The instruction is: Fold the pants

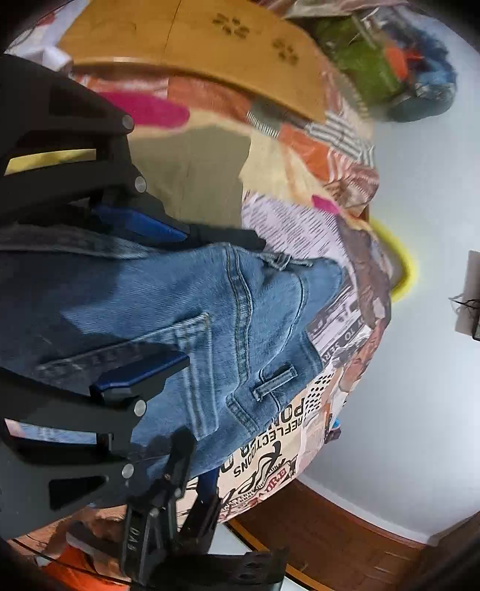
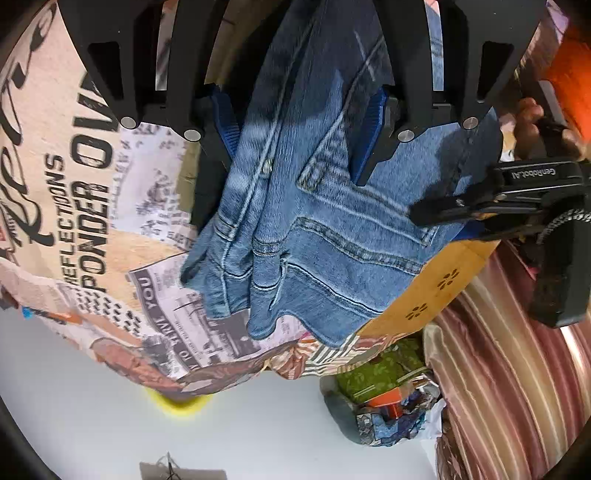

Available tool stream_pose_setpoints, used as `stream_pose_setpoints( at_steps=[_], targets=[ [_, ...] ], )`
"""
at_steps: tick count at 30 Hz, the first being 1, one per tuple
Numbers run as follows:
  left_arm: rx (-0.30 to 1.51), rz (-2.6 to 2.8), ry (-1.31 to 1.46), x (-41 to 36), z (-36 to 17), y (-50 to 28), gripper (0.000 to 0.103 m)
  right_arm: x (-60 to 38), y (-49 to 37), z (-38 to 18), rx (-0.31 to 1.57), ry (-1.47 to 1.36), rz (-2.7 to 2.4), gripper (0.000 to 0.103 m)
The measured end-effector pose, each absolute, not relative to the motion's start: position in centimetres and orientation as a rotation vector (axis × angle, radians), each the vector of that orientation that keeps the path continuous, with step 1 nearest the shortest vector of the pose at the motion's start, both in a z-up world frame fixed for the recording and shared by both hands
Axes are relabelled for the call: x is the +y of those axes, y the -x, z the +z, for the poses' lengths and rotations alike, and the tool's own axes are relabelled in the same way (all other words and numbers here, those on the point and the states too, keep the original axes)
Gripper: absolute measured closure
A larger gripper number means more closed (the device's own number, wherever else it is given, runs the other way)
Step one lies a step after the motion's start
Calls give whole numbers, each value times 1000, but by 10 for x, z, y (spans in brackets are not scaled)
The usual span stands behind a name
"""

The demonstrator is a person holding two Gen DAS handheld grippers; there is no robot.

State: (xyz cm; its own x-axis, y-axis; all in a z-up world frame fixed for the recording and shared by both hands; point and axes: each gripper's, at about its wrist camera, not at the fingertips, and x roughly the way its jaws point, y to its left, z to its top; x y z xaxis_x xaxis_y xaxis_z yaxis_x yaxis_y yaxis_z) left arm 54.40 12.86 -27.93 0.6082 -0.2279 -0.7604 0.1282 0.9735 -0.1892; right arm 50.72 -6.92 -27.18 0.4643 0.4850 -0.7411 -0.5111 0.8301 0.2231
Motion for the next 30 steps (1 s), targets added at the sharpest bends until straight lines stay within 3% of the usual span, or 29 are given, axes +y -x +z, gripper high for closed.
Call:
stream_pose_setpoints(
  at_steps=[7,12,21,30],
  targets=[
    [856,-176,87,123,-233,-497,42,-84,-478,-241,876,32,578,49],
    [790,-185,78,111,-174,-446,42,-95,-429,-185,786,37,587,49],
    [531,-148,-13,84,-62,-305,42,-112,-308,-87,556,8,621,49],
    [319,-88,-32,62,-8,-182,41,-124,-195,-38,336,14,627,49]
  ],
)
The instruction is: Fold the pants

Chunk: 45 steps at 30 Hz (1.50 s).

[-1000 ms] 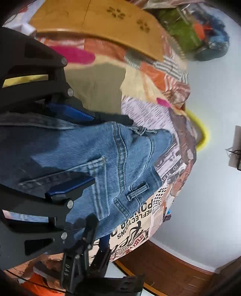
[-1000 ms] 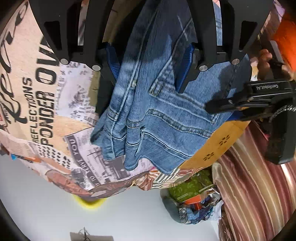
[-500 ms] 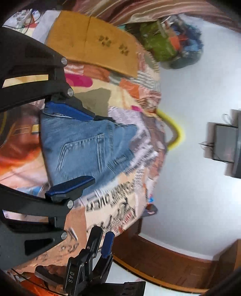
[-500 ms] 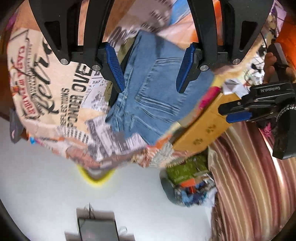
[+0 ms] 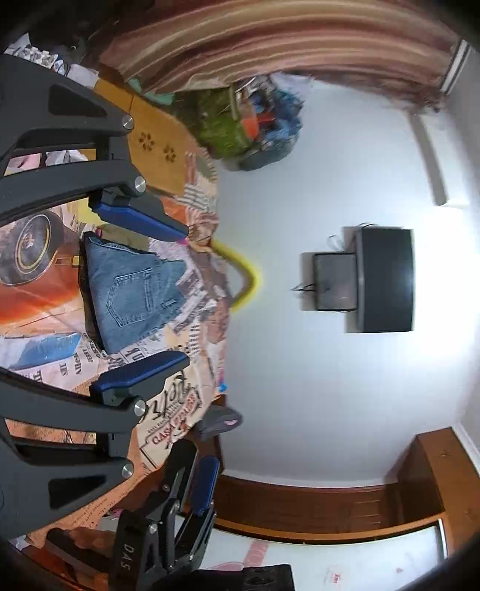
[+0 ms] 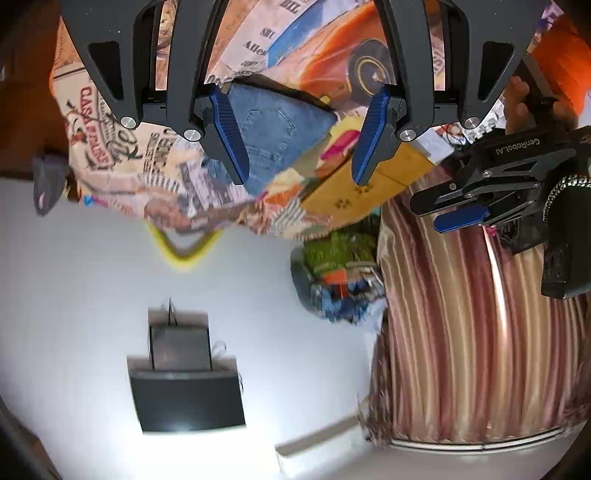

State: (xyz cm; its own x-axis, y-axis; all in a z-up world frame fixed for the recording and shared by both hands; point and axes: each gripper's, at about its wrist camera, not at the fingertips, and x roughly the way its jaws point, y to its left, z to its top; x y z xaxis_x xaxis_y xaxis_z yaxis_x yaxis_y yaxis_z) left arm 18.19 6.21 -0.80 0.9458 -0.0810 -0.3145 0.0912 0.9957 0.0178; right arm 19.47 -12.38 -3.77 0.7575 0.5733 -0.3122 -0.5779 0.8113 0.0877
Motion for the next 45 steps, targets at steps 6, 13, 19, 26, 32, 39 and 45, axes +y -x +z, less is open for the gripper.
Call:
stream_pose_setpoints(
  at_steps=[6,13,19,26,32,39,45],
  targets=[
    [213,-37,-27,53,0,-129,24,-132,-152,-38,248,10,594,42],
    [174,-37,4,50,-8,-101,6,-144,-133,-41,196,-35,537,19],
    [206,-38,14,50,-22,-102,3,-148,-124,-40,179,-47,479,5],
    [224,-36,29,53,-30,-102,3,-146,-118,-45,166,-16,430,0],
    [232,-39,26,52,-34,-106,3,-148,-116,-48,177,-18,439,0],
    [226,-36,-3,46,-38,-107,2,-151,-114,-49,180,-19,434,0],
    [226,-41,-1,44,-37,-106,2,-151,-113,-49,185,-27,432,0]
  ],
)
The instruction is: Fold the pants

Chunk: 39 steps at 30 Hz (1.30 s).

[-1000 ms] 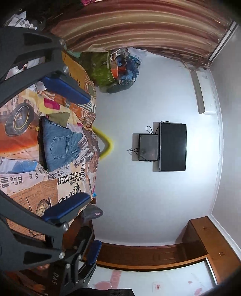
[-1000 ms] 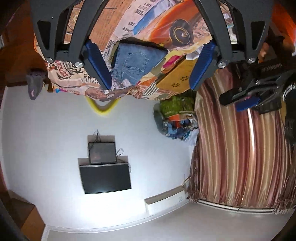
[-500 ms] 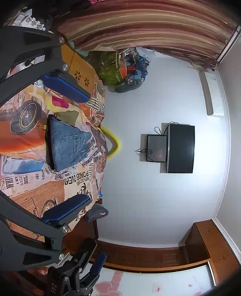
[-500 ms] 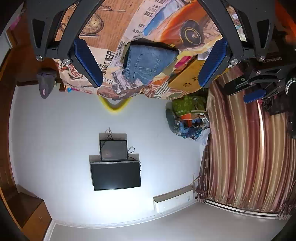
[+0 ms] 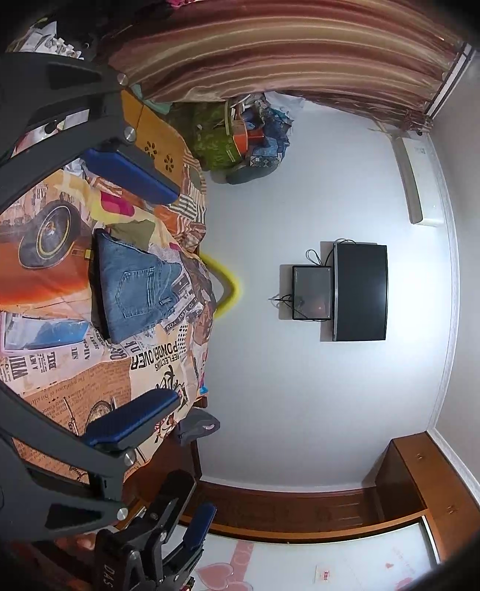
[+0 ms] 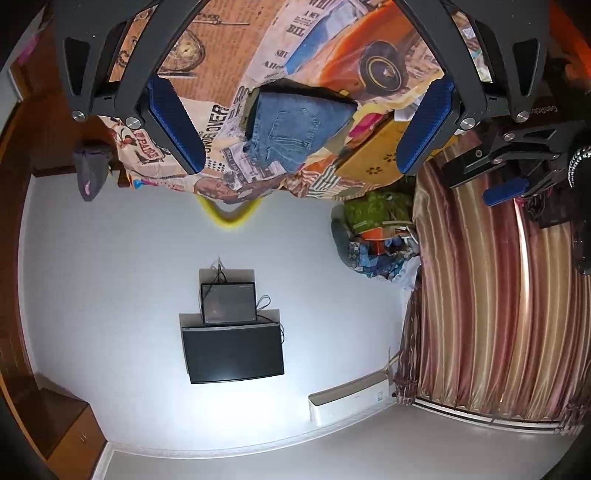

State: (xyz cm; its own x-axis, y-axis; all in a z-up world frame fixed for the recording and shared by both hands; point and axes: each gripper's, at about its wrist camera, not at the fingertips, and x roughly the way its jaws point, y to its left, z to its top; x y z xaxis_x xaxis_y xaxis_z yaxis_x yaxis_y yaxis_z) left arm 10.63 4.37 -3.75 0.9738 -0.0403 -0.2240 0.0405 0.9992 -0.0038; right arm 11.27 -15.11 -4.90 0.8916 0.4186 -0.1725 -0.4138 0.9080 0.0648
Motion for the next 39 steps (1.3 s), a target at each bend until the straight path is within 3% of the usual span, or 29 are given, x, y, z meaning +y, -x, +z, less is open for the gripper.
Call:
stream_pose_setpoints(
  at_steps=[39],
  targets=[
    [219,-65,16,38,-40,-108,1,-149,-113,-47,196,-26,423,0]
  ],
)
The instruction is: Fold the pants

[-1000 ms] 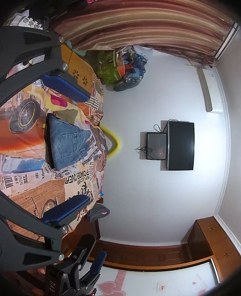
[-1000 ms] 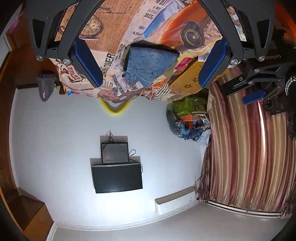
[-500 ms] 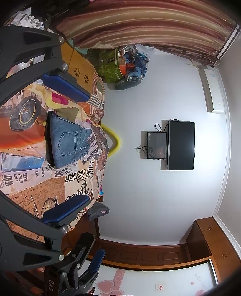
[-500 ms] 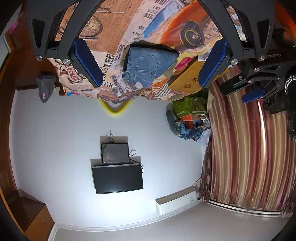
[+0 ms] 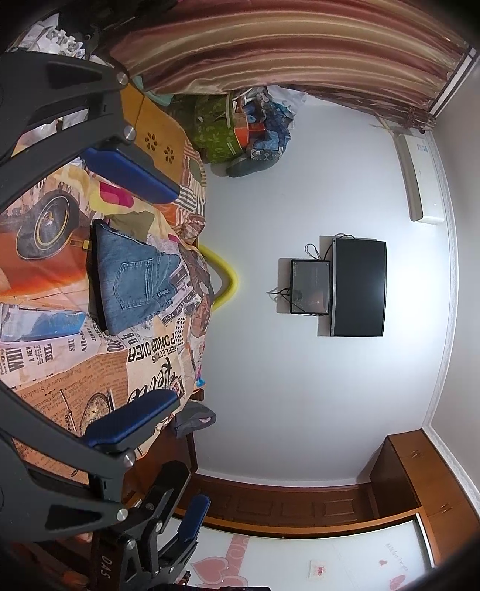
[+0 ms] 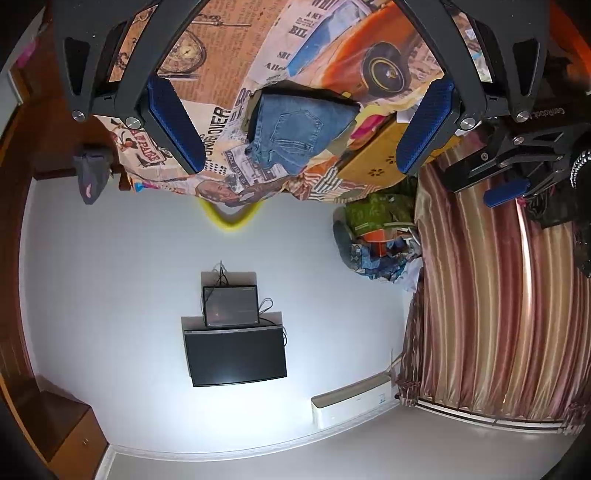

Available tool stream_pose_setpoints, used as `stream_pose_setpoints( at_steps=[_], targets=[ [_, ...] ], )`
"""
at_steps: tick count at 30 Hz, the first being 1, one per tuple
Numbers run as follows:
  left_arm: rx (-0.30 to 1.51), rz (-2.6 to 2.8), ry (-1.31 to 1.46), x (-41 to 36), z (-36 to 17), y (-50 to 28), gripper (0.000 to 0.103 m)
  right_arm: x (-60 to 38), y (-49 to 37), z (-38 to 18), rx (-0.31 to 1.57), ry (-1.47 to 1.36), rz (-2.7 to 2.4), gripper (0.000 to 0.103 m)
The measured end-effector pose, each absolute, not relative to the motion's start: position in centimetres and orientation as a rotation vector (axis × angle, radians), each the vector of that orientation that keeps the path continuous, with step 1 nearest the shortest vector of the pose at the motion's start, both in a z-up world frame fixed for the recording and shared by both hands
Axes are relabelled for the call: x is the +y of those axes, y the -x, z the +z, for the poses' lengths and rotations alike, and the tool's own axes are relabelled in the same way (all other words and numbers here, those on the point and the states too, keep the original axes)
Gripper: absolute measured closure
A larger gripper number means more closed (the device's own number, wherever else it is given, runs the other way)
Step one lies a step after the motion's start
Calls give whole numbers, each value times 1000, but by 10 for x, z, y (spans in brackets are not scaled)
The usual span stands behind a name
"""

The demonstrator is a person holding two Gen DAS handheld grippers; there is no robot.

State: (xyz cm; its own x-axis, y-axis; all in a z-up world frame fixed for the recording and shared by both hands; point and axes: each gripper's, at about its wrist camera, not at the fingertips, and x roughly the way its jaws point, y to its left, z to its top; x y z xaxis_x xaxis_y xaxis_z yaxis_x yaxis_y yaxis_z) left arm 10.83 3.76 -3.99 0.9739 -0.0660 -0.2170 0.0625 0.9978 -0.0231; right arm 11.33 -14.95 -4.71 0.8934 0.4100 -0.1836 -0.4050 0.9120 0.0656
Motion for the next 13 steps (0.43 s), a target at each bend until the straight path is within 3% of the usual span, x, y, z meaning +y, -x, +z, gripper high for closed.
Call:
stream_pose_setpoints(
  at_steps=[13],
  targets=[
    [236,-71,14,36,-41,-112,1,-148,-115,-46,198,-23,418,0]
  ],
)
